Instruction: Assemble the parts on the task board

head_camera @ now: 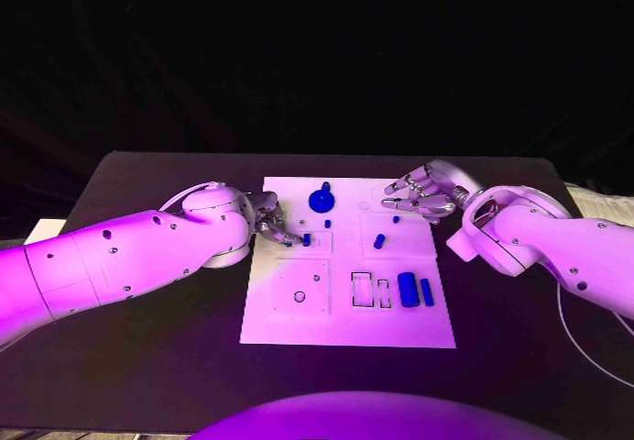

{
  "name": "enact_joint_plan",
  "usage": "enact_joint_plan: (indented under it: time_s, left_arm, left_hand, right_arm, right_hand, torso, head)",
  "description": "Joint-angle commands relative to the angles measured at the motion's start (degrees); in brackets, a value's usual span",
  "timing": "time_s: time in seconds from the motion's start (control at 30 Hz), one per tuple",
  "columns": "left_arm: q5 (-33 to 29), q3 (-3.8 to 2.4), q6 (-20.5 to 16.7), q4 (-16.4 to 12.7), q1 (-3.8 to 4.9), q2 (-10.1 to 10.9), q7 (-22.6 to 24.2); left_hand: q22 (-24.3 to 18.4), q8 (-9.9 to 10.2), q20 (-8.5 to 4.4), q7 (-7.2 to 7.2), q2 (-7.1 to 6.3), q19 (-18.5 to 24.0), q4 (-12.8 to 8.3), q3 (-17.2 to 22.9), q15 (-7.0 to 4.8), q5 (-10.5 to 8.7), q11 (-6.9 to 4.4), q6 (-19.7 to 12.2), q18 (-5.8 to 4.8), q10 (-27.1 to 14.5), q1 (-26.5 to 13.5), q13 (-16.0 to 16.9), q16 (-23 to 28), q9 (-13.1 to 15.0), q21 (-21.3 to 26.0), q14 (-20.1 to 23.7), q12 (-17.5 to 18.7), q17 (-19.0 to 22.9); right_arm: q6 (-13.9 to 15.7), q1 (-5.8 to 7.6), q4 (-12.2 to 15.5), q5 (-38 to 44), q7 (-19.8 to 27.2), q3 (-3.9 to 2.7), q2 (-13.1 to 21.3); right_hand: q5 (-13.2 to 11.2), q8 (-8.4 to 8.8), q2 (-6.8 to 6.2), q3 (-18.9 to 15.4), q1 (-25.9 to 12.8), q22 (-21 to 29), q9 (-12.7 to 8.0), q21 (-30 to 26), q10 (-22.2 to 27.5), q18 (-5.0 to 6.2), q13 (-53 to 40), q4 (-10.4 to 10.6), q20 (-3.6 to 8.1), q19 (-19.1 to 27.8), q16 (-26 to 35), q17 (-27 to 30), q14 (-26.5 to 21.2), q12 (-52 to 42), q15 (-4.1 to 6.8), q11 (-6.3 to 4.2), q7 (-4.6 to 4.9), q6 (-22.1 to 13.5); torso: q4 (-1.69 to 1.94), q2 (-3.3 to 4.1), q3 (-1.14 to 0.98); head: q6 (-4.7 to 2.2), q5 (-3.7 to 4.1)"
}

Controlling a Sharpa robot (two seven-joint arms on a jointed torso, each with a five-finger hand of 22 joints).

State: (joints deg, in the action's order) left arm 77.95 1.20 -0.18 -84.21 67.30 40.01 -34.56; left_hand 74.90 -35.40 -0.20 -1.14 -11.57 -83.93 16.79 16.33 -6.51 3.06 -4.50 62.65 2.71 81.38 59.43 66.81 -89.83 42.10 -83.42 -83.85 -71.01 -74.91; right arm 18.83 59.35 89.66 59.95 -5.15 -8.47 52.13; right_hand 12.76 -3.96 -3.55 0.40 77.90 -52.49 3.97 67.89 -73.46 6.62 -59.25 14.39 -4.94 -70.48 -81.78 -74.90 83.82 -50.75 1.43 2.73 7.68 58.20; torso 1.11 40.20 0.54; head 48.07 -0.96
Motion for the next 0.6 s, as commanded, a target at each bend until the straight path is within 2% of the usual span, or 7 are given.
enact_joint_plan:
  time_s: [0.03,0.17,0.6]
  left_arm:
    - [-0.2,0.17,1.3,0.3,-0.15,0.0,-0.8]
    - [-0.4,0.17,1.3,0.3,-0.13,-0.1,-0.8]
    - [-0.7,0.16,0.7,0.4,-0.1,-0.2,-0.8]
  left_hand:
    - [10.6,0.0,-0.18,0.03,0.18,-3.4,0.0,-1.6,-0.35,-0.08,0.05,0.3,-1.02,0.4,-0.6,0.1,-0.2,0.1,-0.3,-6.1,-0.3,-15.1]
    - [10.7,0.1,-0.19,0.02,0.55,-3.4,0.1,-3.2,-0.36,-0.07,0.05,0.3,-1.02,0.4,-0.8,0.1,-0.2,0.2,-0.2,-6.1,-0.2,-15.1]
    - [10.6,0.1,-0.2,0.01,0.95,-3.3,0.1,-3.6,-0.37,-0.06,0.04,0.3,-0.98,0.3,-0.8,0.0,-0.2,0.2,-0.1,-6.1,-0.1,-15.1]
  right_arm:
    - [-0.6,-0.05,0.1,0.1,0.5,0.0,0.0]
    - [-0.6,-0.05,0.2,0.1,0.5,0.0,0.1]
    - [-0.6,-0.05,0.2,0.1,0.4,0.0,0.1]
  right_hand:
    - [0.3,0.07,0.57,-0.4,-0.2,0.1,0.0,-0.3,0.3,0.63,0.0,0.0,0.09,0.3,0.2,-3.0,3.5,0.1,-0.05,0.07,0.14,-0.3]
    - [0.3,0.07,0.57,-0.4,-0.2,0.1,0.0,-0.3,0.3,0.63,0.0,0.0,0.09,0.3,0.2,-3.0,3.5,0.1,-0.05,0.07,0.14,-0.3]
    - [0.3,0.07,0.57,-0.4,-0.2,0.1,0.0,-0.3,0.3,0.63,0.0,0.0,0.09,0.3,0.2,-3.0,3.5,0.1,-0.05,0.07,0.14,-0.3]
  torso:
    - [-0.04,0.02,0.03]
    - [-0.06,0.03,0.03]
    - [0.04,-0.02,0.08]
  head:
    - [0.0,-0.02]
    - [0.06,0.06]
    - [0.03,0.19]
